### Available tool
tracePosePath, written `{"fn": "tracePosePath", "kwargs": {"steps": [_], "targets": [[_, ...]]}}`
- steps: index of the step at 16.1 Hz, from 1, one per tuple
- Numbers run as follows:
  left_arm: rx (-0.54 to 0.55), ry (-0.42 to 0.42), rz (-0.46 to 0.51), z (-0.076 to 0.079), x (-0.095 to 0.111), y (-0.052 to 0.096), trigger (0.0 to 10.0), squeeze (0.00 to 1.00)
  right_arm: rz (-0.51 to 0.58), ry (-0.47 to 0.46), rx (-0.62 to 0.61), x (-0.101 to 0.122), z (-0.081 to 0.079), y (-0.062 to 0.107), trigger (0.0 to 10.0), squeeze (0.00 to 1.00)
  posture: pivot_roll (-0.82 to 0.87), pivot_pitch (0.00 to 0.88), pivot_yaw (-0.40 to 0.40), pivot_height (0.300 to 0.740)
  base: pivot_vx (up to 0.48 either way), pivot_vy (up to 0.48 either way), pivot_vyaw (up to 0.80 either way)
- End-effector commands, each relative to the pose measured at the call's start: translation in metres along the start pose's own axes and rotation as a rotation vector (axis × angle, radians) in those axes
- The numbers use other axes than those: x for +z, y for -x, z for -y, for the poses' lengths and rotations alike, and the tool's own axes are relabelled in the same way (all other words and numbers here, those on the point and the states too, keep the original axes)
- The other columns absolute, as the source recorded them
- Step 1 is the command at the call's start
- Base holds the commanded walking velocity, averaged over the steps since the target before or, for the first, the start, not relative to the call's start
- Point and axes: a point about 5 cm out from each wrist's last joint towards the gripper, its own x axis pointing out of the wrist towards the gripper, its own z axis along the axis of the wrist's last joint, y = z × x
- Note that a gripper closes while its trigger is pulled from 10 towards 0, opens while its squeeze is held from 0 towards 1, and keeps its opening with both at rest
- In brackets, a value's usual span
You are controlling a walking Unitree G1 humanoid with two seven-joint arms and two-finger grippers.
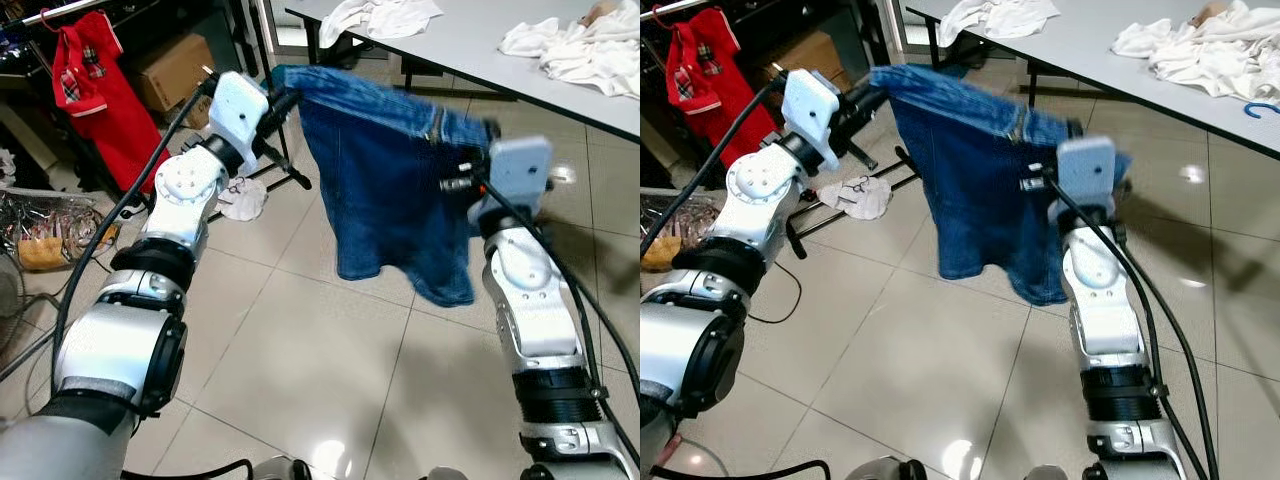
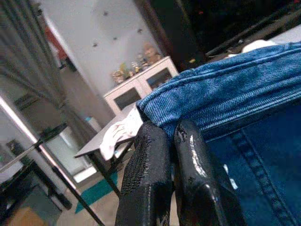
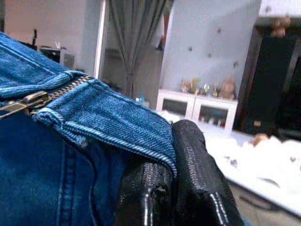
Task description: Hang hanger
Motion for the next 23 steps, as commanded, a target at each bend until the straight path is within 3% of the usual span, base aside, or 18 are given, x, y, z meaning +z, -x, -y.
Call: {"fn": "tracePosePath", "kwargs": {"steps": [1, 2, 5, 8, 10, 11, 12, 13, 15, 18, 20, 21, 22, 23], "targets": [[0.269, 0.103, -0.067, -0.038, -0.014, 0.023, 0.0, 0.00, 0.038, 0.033, -0.154, 0.006, 0.030, 0.001, 0.0, 0.00, -0.18, 0.008, 0.203, 0.740, 0.000, 0.000, 0.00], [0.304, 0.165, -0.098, -0.032, -0.024, 0.025, 0.0, 0.00, 0.071, 0.050, -0.143, 0.012, 0.029, -0.001, 0.0, 0.00, -0.18, 0.007, 0.201, 0.740, 0.000, 0.000, 0.00], [0.324, 0.183, -0.118, -0.029, -0.028, 0.026, 0.2, 0.00, 0.080, 0.057, -0.130, 0.013, 0.025, -0.001, 0.0, 0.00, -0.17, 0.003, 0.193, 0.740, 0.000, 0.000, 0.00], [0.335, 0.176, -0.131, -0.030, -0.029, 0.026, 3.8, 0.00, 0.083, 0.061, -0.111, 0.013, 0.020, -0.001, 0.0, 0.00, -0.17, 0.000, 0.188, 0.740, 0.000, 0.000, 0.00], [0.334, 0.149, -0.143, -0.032, -0.028, 0.026, 8.4, 0.00, 0.080, 0.060, -0.104, 0.011, 0.018, -0.002, 0.0, 0.00, -0.17, 0.000, 0.185, 0.740, 0.000, 0.000, 0.00], [0.331, 0.143, -0.144, -0.032, -0.028, 0.026, 9.0, 0.00, 0.080, 0.061, -0.104, 0.011, 0.018, -0.002, 0.0, 0.00, -0.17, 0.000, 0.185, 0.740, 0.000, 0.000, 0.00], [0.293, 0.132, -0.127, -0.027, -0.027, 0.025, 10.0, 0.94, 0.078, 0.061, -0.103, 0.011, 0.018, -0.003, 0.0, 0.00, -0.17, 0.000, 0.184, 0.740, 0.000, 0.000, 0.00], [0.276, 0.141, -0.120, -0.025, -0.027, 0.024, 10.0, 1.00, 0.078, 0.061, -0.103, 0.011, 0.018, -0.003, 0.0, 0.00, -0.17, 0.000, 0.184, 0.740, 0.000, 0.000, 0.00], [0.237, 0.143, -0.109, -0.019, -0.027, 0.023, 10.0, 1.00, 0.074, 0.061, -0.105, 0.010, 0.018, -0.003, 0.0, 0.00, -0.17, 0.000, 0.183, 0.740, 0.000, 0.000, 0.00], [0.215, 0.076, -0.109, -0.015, -0.027, 0.023, 10.0, 1.00, 0.047, 0.064, -0.115, 0.006, 0.019, -0.004, 0.0, 0.00, -0.17, 0.000, 0.176, 0.740, 0.000, 0.000, 0.00], [0.286, 0.061, -0.114, -0.019, -0.028, 0.026, 10.0, 1.00, 0.040, 0.063, -0.118, 0.005, 0.021, -0.005, 0.0, 0.00, -0.17, 0.000, 0.169, 0.740, 0.000, 0.000, 0.00], [0.317, 0.108, -0.133, -0.019, -0.033, 0.029, 10.0, 1.00, 0.041, 0.052, -0.102, 0.005, 0.021, -0.006, 0.0, 0.00, -0.17, 0.000, 0.163, 0.740, 0.000, 0.000, 0.00], [0.314, 0.179, -0.150, -0.015, -0.039, 0.030, 10.0, 0.42, 0.040, 0.044, -0.078, 0.004, 0.020, -0.006, 0.0, 0.00, -0.17, 0.000, 0.161, 0.740, 0.000, 0.000, 0.00], [0.293, 0.232, -0.169, -0.008, -0.044, 0.031, 10.0, 0.00, 0.023, 0.056, -0.045, 0.001, 0.019, -0.007, 0.0, 0.00, -0.17, 0.000, 0.161, 0.740, 0.000, 0.000, 0.00]]}}
